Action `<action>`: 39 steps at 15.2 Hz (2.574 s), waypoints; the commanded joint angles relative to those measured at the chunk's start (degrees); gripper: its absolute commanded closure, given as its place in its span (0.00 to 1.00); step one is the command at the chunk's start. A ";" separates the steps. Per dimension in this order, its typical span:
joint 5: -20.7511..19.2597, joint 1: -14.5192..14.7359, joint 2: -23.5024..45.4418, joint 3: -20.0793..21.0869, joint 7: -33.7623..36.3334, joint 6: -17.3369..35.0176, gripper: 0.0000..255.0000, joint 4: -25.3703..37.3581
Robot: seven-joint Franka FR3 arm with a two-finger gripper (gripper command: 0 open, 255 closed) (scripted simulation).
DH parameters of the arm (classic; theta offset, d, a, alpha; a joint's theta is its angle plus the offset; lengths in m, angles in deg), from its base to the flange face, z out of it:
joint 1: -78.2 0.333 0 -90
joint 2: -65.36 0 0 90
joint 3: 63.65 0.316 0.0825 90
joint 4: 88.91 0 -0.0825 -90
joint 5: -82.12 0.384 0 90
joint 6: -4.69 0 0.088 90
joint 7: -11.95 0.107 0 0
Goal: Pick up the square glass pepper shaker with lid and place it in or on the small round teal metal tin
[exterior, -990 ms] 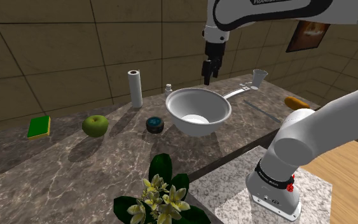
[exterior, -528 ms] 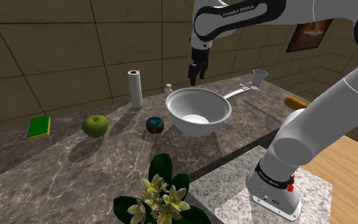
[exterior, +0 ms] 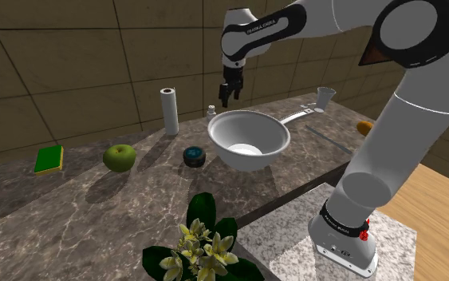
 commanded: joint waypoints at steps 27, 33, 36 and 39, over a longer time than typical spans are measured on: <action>1.96 -1.62 27.30 -0.43 -2.13 7.73 1.00 22.58; 1.96 -1.62 27.30 -0.43 -2.13 7.73 1.00 22.58; 1.96 -1.62 27.30 -0.43 -2.14 7.74 1.00 22.57; 1.92 -1.61 26.42 -0.46 -2.15 5.82 1.00 23.61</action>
